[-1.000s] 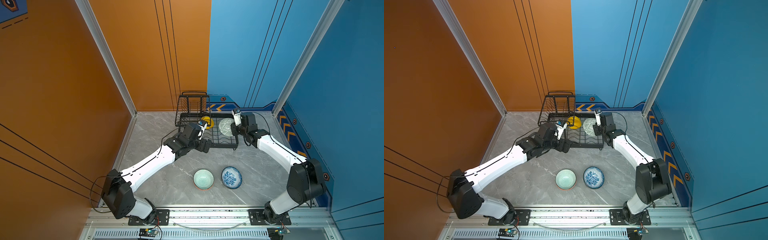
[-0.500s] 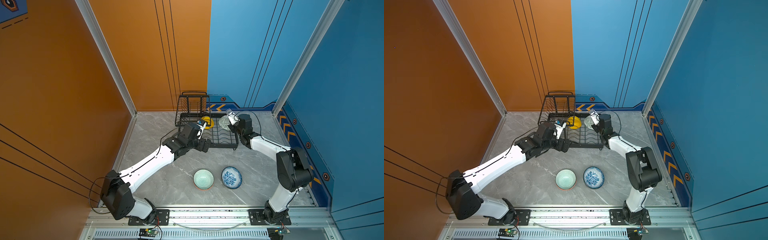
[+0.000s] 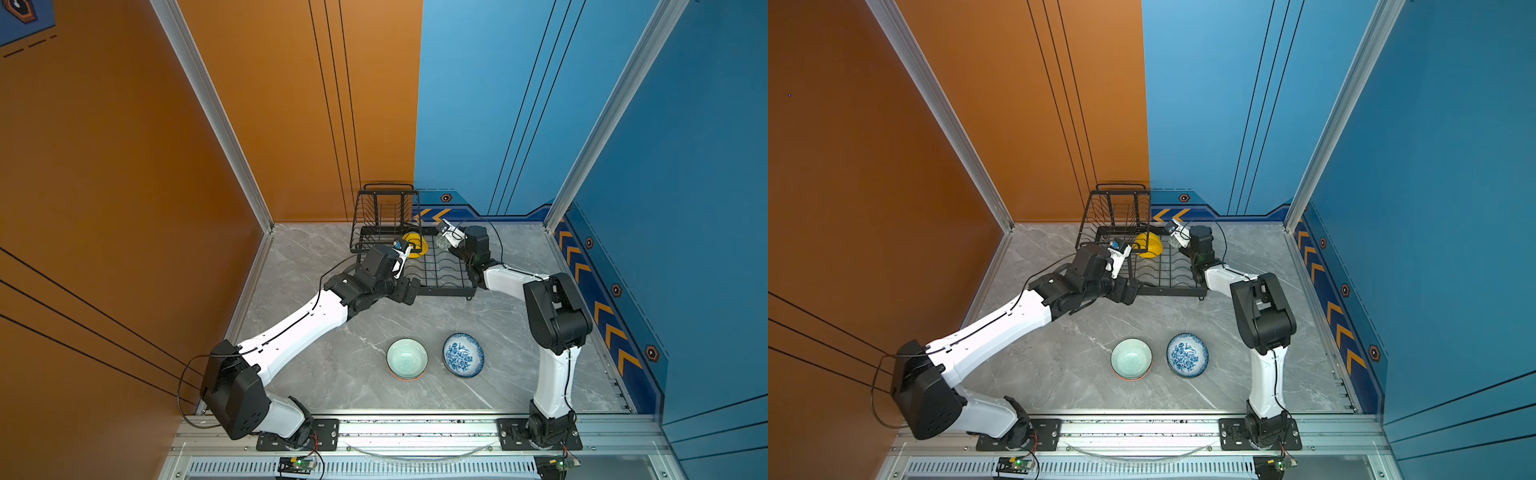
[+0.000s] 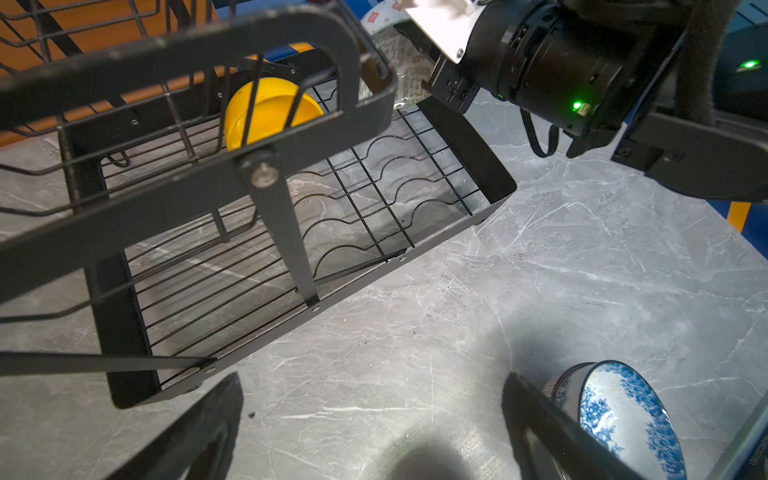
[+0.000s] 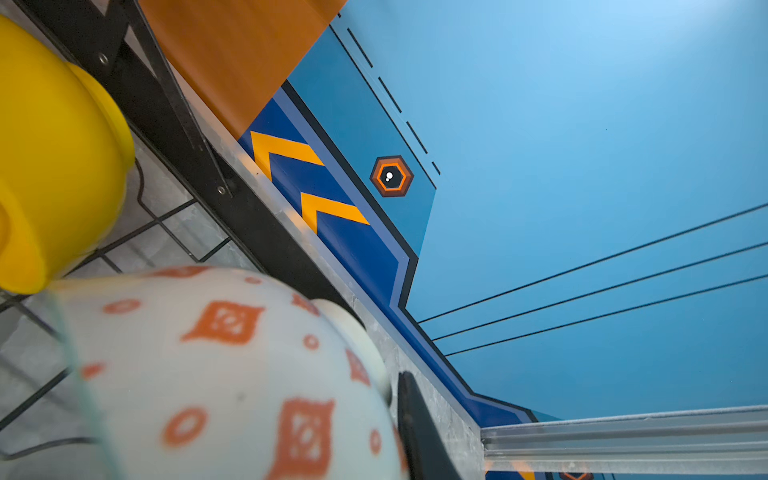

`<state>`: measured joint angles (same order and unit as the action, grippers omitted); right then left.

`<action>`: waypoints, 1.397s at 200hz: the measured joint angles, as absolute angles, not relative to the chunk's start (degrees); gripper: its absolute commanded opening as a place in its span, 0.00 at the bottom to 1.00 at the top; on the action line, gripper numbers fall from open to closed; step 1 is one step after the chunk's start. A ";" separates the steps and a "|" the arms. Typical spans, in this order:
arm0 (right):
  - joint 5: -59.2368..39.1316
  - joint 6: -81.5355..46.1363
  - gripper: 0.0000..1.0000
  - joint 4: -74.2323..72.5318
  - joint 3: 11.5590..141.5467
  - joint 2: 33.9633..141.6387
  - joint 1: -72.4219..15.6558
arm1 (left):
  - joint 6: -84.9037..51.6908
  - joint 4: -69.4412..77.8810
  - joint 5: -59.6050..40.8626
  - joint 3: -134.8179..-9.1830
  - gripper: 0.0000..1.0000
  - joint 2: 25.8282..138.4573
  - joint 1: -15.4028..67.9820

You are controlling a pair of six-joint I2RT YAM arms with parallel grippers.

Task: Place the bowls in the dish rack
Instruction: 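Lower the green-patterned bowl into the rack slots beside the yellow bowl with the right gripper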

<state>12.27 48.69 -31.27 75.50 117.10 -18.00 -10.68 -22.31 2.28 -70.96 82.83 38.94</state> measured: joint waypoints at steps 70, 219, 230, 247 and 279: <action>13.85 57.34 0.00 -34.39 80.07 124.64 -18.13 | -10.68 -22.37 2.26 -70.94 0.98 82.89 38.52; 16.58 73.60 0.00 -48.31 85.36 134.58 -19.66 | -10.26 -22.41 1.17 -70.94 0.98 83.20 38.24; 16.53 74.22 0.00 -48.58 85.36 134.85 -19.66 | -10.26 -22.41 1.17 -70.94 0.98 83.20 38.20; 16.32 74.89 0.00 -48.71 85.36 134.91 -19.62 | -10.26 -22.41 1.17 -70.94 0.98 83.20 38.15; 15.03 75.16 0.00 -48.86 85.34 134.91 -19.44 | -10.28 -22.41 1.17 -70.94 0.98 83.20 38.15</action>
<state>15.03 75.16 -48.86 85.34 134.91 -19.44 -10.28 -22.41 1.17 -70.94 83.20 38.15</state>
